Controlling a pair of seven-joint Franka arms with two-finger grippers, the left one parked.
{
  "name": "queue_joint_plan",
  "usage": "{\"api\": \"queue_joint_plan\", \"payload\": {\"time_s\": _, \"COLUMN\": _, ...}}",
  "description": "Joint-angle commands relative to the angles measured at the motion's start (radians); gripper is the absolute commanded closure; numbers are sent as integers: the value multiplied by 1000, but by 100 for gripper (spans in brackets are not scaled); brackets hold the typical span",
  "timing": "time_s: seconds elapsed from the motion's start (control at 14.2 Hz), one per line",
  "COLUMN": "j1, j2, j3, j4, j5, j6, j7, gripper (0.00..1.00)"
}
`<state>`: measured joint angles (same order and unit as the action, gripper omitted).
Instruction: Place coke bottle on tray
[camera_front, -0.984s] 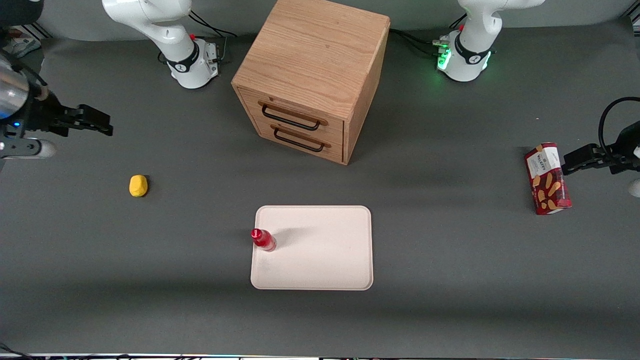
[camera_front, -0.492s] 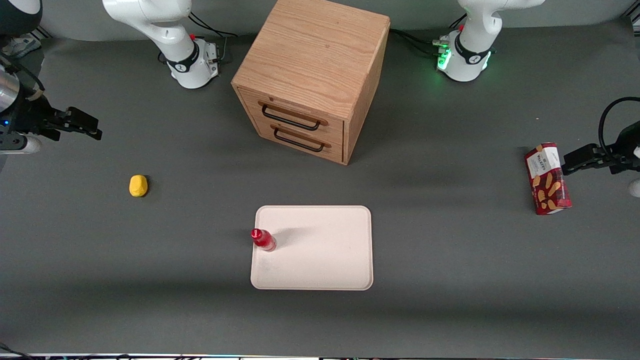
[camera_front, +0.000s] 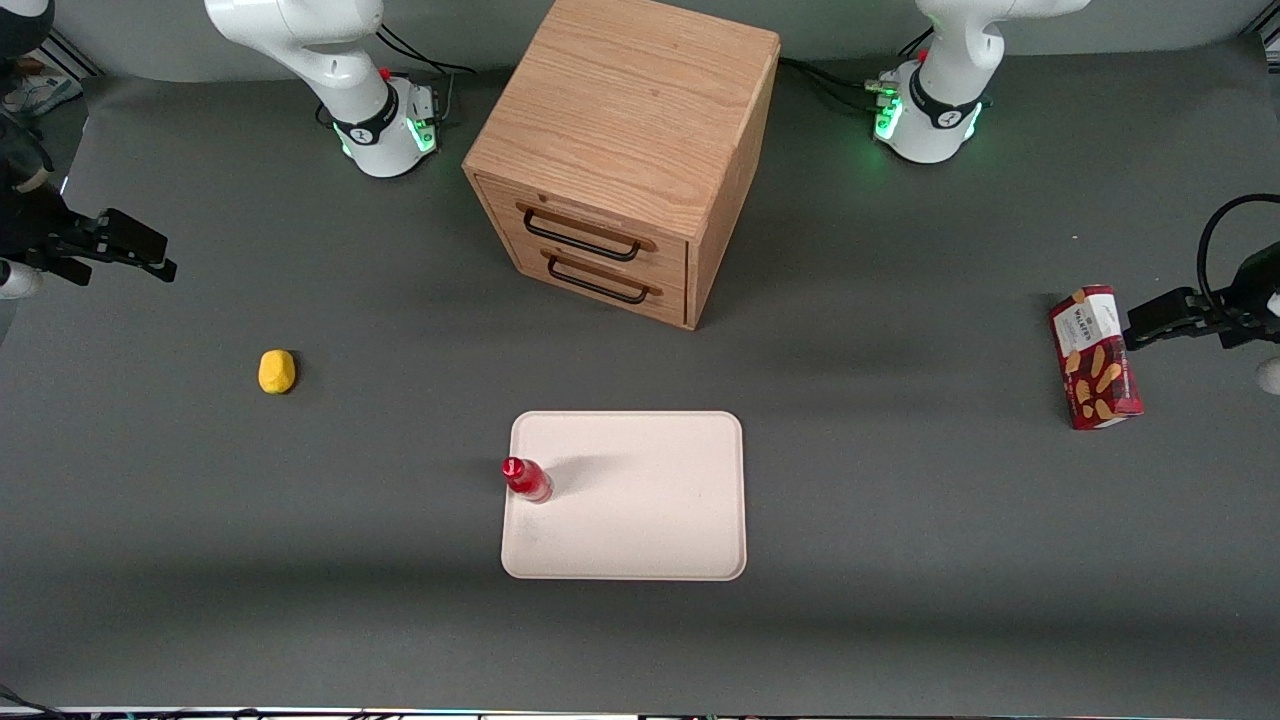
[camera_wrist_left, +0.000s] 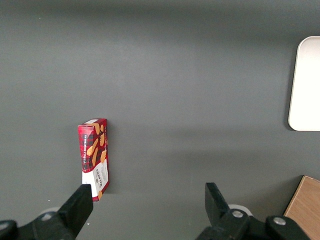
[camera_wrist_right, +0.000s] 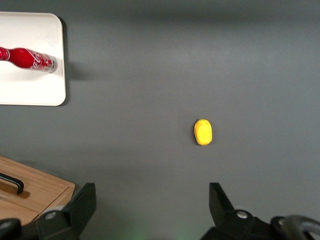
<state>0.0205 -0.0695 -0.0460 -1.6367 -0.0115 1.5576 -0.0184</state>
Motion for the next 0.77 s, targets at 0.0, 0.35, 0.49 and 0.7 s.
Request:
{"api": "queue_joint_plan", "payload": {"time_s": 0.0, "j1": 9, "j2": 7, "j3": -11, "j4": 12, "j5": 4, "j6": -1, "j7": -18, "gripper": 0}}
{"api": "queue_joint_plan", "payload": {"time_s": 0.35, "j1": 7, "j2": -1, "j3": -17, "j4": -5, "j5": 4, "j6": 1, "j7": -20, "gripper": 0}}
{"api": "queue_joint_plan", "payload": {"time_s": 0.49, "j1": 7, "j2": -3, "j3": -17, "j4": -3, "j5": 1, "j6": 3, "j7": -18, "gripper": 0}}
{"api": "queue_joint_plan", "payload": {"time_s": 0.7, "j1": 9, "j2": -7, "j3": -8, "j4": -2, "j5": 1, "j6": -7, "j7": -8, "gripper": 0}}
